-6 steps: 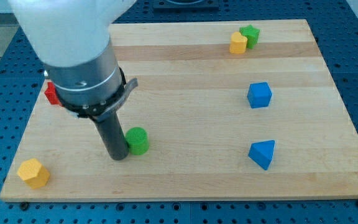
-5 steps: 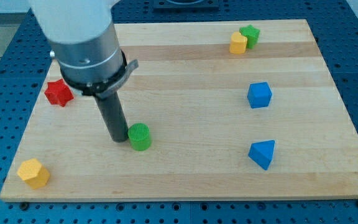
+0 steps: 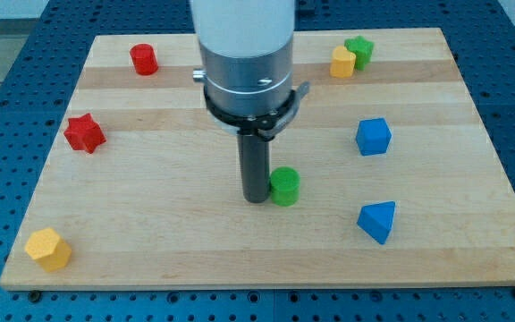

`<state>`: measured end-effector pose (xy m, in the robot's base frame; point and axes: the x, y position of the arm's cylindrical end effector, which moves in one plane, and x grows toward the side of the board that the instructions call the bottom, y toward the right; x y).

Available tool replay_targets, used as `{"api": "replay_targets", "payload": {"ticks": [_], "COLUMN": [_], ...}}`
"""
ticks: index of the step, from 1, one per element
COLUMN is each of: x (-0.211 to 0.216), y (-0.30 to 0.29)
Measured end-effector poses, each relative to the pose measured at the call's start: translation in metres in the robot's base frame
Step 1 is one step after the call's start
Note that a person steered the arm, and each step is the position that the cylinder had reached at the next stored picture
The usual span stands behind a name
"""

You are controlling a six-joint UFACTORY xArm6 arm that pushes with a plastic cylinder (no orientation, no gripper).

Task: Push green circle beside blue cube

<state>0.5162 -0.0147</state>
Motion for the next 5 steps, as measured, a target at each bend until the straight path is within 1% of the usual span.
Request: {"api": "replay_targets", "payload": {"ticks": [1,2,3,4,5], "x": [0.024,0.016,-0.008,-0.030,-0.054], "y": [-0.009,0.035,0.051,0.053,0.038]}}
